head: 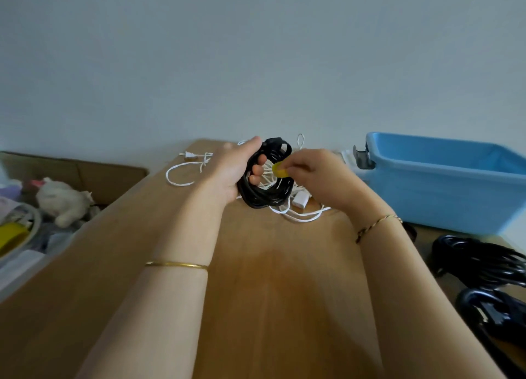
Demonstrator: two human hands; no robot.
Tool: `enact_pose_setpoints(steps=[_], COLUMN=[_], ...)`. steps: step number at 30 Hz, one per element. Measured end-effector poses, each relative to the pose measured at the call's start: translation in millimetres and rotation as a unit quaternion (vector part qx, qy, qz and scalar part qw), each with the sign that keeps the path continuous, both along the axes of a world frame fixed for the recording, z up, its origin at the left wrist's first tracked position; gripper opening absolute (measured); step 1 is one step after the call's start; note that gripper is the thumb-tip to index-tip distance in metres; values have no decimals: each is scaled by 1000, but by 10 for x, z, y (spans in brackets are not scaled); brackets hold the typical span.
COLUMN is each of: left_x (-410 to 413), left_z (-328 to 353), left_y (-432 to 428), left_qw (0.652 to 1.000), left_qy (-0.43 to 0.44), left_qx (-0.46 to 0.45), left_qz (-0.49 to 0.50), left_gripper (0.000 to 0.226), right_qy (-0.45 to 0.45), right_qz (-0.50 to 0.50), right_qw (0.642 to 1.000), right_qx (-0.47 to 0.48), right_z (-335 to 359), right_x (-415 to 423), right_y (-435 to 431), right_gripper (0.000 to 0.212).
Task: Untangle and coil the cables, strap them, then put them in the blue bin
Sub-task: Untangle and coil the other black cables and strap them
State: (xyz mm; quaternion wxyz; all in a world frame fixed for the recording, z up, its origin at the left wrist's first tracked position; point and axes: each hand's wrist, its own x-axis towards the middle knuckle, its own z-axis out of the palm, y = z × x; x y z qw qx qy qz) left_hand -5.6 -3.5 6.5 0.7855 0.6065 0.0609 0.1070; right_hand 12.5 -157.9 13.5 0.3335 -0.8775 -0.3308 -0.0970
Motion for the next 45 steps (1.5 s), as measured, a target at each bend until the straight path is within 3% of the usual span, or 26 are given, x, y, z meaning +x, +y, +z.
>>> enact_pose_setpoints(steps=[6,13,19,23,30,34,36,38,42,45], left_x=[23,29,31,33,44,33,31,29,22,18], left_z=[-74,-89,-132,-146,-147,-138,-137,-138,-143,-138], left_y=[-121,-269,-432,-426,-415,-436,-436,-432,-429,-429], left_qw=[999,996,993,995,996,996,996,996,996,995], left_qy=[24,44,59,68,63,59,61,61,61,62], left_qx=[18,-13,-6,19,16,18,16,18,22,23], left_qz=[-39,-78,-104,-74,-56,-62,-63,-66,-66,-68], left_gripper=[21,20,20,20,24,23,22,22,22,22], right_qy=[27,63,79,90,251,252,208,234,231,195], right_qz=[-38,-121,-136,-218,-261,-283,-315,-309,-316,-339], right_qw=[999,987,982,963,924,918,925,919,902,913], right_qx=[-23,82,101,132,124,115,32,78,181,118], right_z=[-1,-3,-50,-81,-280,-255,-248,-247,-257,-257], right_x=[12,65,62,109,182,161,95,146,182,209], right_y=[-55,-270,-336,-467,-630,-585,-557,-590,-615,-657], right_gripper=[23,15,11,21,24,13,27,16,27,26])
